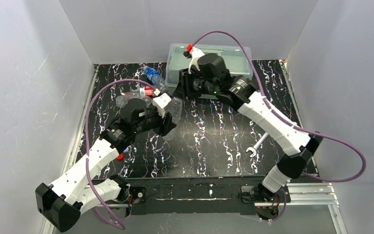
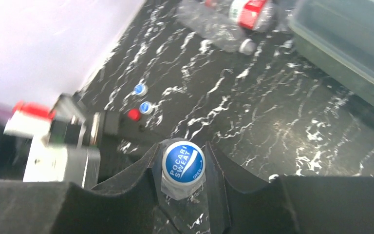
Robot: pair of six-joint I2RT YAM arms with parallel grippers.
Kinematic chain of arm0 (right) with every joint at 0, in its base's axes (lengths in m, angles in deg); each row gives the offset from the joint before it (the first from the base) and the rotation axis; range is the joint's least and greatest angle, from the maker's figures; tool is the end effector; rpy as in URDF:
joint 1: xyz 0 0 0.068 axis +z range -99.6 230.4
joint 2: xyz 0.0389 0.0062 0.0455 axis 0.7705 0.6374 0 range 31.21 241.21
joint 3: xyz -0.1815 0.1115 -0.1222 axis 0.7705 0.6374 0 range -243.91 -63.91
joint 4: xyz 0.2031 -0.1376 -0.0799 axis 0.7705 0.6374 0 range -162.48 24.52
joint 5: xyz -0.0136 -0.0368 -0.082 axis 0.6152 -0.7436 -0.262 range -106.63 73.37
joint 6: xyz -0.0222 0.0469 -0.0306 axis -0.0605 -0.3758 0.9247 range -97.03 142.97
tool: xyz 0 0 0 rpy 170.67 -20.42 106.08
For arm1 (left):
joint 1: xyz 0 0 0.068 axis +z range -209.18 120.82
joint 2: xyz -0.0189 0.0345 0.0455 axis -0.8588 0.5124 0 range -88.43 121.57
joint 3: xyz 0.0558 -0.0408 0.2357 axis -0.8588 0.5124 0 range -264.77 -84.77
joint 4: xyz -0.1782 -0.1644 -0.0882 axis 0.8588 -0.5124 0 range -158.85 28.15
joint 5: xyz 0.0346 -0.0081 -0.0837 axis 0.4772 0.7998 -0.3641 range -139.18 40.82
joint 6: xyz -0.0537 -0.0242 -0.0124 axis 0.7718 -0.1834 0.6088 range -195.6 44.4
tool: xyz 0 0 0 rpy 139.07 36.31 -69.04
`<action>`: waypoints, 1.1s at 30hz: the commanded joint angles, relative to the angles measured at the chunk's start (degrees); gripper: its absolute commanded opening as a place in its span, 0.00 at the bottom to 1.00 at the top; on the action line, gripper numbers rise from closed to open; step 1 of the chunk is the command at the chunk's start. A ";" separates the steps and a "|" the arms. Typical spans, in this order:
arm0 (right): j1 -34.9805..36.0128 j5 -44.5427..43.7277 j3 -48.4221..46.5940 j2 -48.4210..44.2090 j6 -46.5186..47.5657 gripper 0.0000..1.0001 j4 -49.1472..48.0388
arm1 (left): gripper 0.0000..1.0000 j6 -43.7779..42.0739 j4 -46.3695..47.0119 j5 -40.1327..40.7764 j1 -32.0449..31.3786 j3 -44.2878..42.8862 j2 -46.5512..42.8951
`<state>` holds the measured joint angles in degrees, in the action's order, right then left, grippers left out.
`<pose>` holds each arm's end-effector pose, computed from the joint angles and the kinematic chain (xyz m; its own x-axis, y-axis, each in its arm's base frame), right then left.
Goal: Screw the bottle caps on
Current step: Screw the bottle cap onto the plastic bottle.
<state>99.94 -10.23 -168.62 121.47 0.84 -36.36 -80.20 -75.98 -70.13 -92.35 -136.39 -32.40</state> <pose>0.2231 0.2693 0.4238 -0.5322 -0.0470 -0.8453 -0.6723 0.6303 0.3882 0.1947 -0.1463 0.3136 -0.2015 0.2212 -0.9542 0.8135 0.5804 -0.0373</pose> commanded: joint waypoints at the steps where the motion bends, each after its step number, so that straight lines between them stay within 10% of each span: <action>1: 5.99 -18.22 -5.65 6.48 -7.91 0.01 10.37 | 0.00 -2.42 5.91 22.21 -3.99 -4.00 1.33; 8: 5.42 -20.77 -8.44 7.63 -7.09 0.08 6.87 | 0.00 -3.54 7.66 25.38 -4.96 -0.65 -0.73; 12: 1.06 -12.49 -4.91 3.37 -4.96 0.57 2.08 | 0.00 -4.24 5.03 21.18 -4.84 1.79 -2.23; 15: -10.14 8.10 5.51 -7.69 1.34 0.98 -9.79 | 0.00 -2.66 0.72 -0.75 -0.24 3.65 -3.21; 21: -16.02 46.93 25.11 -16.02 -0.84 0.97 -31.37 | 0.00 3.45 4.63 -42.41 6.21 2.58 0.78; 33: -12.03 45.69 28.81 -15.56 -5.78 0.70 -41.32 | 0.00 9.71 11.26 -44.87 6.27 3.71 3.39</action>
<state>87.61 34.81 -139.94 105.99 -2.87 -71.14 -71.72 -66.30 -112.07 -86.34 -133.11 -29.27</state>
